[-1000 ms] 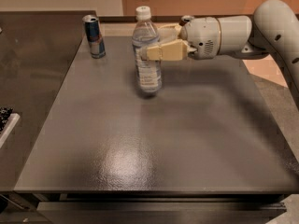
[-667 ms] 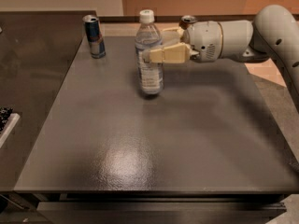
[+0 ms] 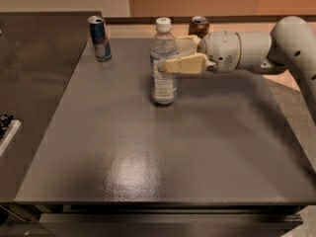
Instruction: Place blue plastic bottle upright
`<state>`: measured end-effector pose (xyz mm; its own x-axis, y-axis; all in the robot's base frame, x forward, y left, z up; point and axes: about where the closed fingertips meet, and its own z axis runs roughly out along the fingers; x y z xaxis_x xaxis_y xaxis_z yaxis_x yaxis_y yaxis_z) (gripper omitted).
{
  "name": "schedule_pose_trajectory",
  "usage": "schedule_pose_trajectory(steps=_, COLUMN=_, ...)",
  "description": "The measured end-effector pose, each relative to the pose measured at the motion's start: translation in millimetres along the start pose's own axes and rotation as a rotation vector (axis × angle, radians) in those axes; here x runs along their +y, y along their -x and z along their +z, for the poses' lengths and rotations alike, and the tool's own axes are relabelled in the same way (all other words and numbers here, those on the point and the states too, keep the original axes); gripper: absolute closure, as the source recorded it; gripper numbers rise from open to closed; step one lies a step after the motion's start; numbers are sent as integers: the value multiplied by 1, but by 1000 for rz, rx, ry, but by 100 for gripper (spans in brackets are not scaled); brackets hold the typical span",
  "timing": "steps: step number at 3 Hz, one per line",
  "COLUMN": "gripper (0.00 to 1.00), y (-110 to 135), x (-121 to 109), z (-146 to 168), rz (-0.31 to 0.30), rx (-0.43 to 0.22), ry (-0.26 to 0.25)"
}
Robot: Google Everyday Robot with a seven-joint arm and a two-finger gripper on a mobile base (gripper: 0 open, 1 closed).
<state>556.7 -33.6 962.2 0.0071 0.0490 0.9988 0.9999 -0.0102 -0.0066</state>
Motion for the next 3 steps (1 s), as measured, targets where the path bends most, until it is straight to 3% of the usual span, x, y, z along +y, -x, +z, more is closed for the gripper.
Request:
schedule_pose_trajectory(steps=2, gripper=13, y=14, x=0, z=-6, rz=-9, rx=11, ry=-10)
schedule_pose_trajectory(steps=3, gripper=0, y=13, x=0, z=-3, rz=14, rx=11, ry=-15)
